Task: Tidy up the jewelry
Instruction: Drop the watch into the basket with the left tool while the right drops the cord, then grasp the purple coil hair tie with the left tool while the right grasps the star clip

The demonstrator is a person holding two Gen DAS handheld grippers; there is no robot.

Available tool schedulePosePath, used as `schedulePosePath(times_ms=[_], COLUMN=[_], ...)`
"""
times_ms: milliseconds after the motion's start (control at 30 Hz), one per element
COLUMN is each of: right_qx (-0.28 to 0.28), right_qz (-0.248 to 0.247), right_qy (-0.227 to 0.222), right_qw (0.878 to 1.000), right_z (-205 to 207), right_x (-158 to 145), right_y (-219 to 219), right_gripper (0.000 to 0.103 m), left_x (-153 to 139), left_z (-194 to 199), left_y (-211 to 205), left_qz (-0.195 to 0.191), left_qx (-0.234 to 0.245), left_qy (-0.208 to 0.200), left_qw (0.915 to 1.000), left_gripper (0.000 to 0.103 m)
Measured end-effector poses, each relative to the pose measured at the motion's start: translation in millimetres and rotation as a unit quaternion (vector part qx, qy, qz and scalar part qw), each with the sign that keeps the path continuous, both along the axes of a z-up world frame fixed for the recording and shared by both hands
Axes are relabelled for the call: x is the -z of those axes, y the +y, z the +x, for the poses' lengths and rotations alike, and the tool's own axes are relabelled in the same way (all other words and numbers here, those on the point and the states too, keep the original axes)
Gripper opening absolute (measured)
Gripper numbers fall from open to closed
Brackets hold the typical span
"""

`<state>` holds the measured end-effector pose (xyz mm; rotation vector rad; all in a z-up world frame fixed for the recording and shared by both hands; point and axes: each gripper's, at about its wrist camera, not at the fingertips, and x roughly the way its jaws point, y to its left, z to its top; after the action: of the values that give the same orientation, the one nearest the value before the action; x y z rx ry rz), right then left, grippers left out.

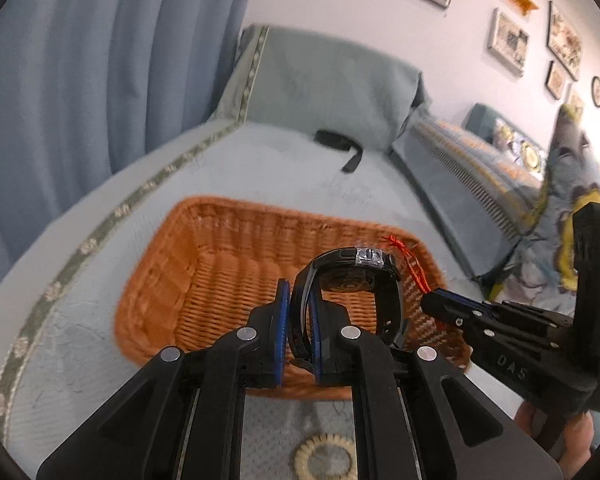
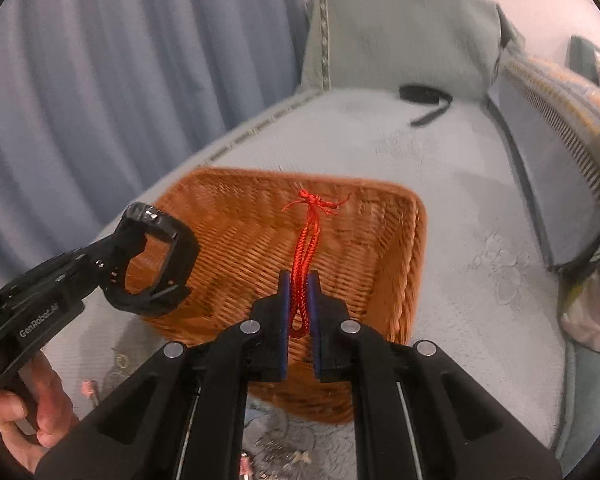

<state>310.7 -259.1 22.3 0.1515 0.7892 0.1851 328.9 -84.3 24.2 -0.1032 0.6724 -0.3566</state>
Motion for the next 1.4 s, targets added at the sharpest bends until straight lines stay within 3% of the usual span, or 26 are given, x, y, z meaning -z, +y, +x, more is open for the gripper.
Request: schedulePosePath(times_ms=[100, 167, 233, 300, 367, 433, 500, 667, 767, 900, 1067, 1267, 1333, 1400], right_qx=[0.000, -0.002, -0.001, 0.001, 0.001, 0.003, 0.015, 0.044, 0.056, 0.050, 0.032, 0.015, 0.015, 0.009], right_qz=[0.006, 0.010, 0.014, 0.009, 0.004, 0.000, -0.012, -0.060, -0.101, -0.104, -0.088, -0.072, -0.067, -0.058], right_qy=[0.024, 0.036, 0.037, 0.035, 0.031, 0.014, -0.011, -0.061, -0.087, -0.113, -0.082, -0.036, -0.031, -0.026], right_qw=[1.000, 0.999, 0.999, 0.999, 1.000, 1.000, 1.000, 0.995, 0.990, 0.987, 0.992, 0.997, 0.997, 0.998], right_z=[7.8, 10.4, 8.3, 0.6, -13.0, -32.1, -54.2, -110.0, -143.7, -187.2, -203.9, -194.0, -189.9, -184.0], right_x=[12.1, 16.9, 16.5, 12.8, 7.0, -2.3, -12.5, -32.2, -38.4, -33.6, -6.6, 29.2, 33.8, 36.3], right_y=[-0.1, 0.7, -1.1, -0.8, 1.6, 2.9, 3.2, 12.0, 21.3, 28.8, 31.1, 38.5, 40.9, 43.1], right_gripper=[0.007, 0.008, 0.009, 0.014, 0.028, 0.062, 0.080, 0.094, 0.095, 0.095, 0.095, 0.095, 0.089, 0.082], left_x=[12.2, 15.7, 11.5, 2.2, -7.1, -15.5, -24.1, -32.9, -33.4, -25.1, -5.0, 26.1, 33.8, 39.4], left_z=[7.1, 5.1, -1.2, -13.0, -27.4, -44.0, -68.0, -125.1, -150.3, -179.9, -186.6, -171.4, -166.3, -164.2], left_y=[-4.1, -2.5, 2.4, 12.9, 22.8, 34.3, 50.2, 80.3, 89.9, 101.8, 102.9, 117.4, 120.2, 114.4], left_qz=[0.009, 0.000, -0.011, -0.026, -0.040, -0.048, -0.055, -0.026, -0.015, -0.029, -0.011, -0.019, -0.035, -0.017], left_qx=[0.000, 0.003, 0.002, 0.004, 0.005, -0.002, -0.016, -0.047, -0.057, -0.070, -0.077, -0.062, -0.047, -0.038], left_qy=[0.017, 0.021, 0.013, 0.001, -0.007, -0.018, -0.036, -0.060, -0.063, -0.062, -0.060, -0.017, -0.004, 0.000], left_qw=[0.9998, 0.9998, 0.9998, 0.9997, 0.9992, 0.9987, 0.9977, 0.9968, 0.9963, 0.9952, 0.9952, 0.9977, 0.9983, 0.9991], left_gripper=[0.012, 0.022, 0.041, 0.042, 0.046, 0.059, 0.061, 0.061, 0.061, 0.061, 0.061, 0.061, 0.060, 0.057])
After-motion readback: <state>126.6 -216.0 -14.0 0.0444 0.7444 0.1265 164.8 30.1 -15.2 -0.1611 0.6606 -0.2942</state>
